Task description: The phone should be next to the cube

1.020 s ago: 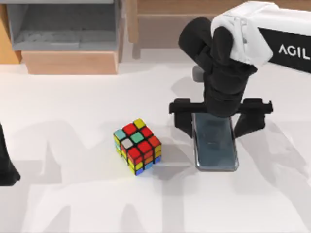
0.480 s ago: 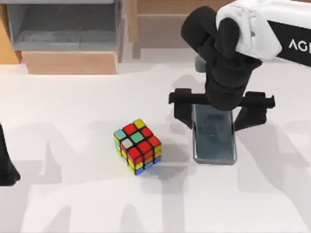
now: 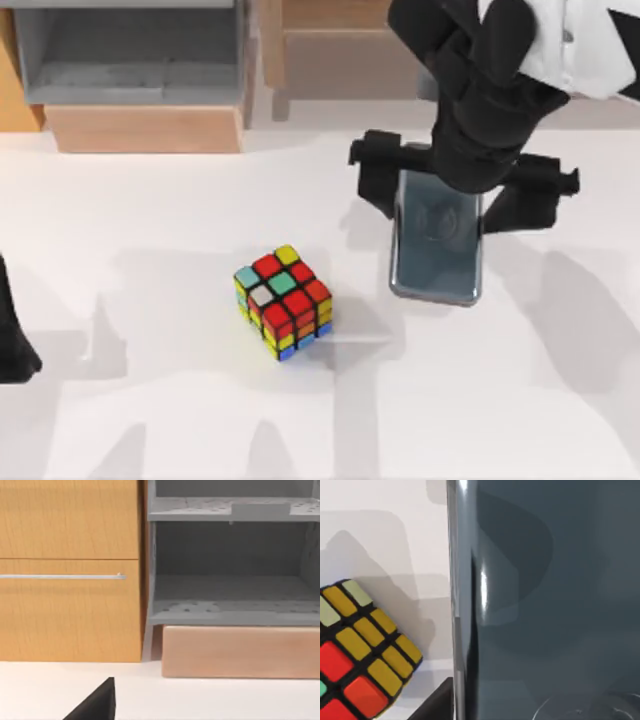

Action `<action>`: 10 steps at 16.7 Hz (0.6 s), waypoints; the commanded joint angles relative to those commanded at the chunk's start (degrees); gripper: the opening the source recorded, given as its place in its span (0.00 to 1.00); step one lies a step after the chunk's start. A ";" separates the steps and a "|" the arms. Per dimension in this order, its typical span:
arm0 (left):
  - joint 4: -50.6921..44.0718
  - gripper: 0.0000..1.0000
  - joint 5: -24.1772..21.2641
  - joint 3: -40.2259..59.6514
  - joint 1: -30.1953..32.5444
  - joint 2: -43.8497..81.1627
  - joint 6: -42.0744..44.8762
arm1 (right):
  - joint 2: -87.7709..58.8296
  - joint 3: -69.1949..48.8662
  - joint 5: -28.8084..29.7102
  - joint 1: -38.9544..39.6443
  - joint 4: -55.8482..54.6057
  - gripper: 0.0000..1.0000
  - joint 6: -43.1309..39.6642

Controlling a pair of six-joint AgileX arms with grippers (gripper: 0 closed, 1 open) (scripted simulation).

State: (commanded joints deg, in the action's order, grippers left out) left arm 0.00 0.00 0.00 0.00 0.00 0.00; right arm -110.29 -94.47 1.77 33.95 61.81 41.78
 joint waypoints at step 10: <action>0.00 1.00 0.00 0.00 0.00 0.00 0.00 | 4.58 -1.21 0.82 -0.30 -3.72 0.00 2.33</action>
State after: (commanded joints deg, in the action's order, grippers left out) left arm 0.00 0.00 0.00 0.00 0.00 0.00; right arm -105.71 -95.68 2.59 33.66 58.09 44.11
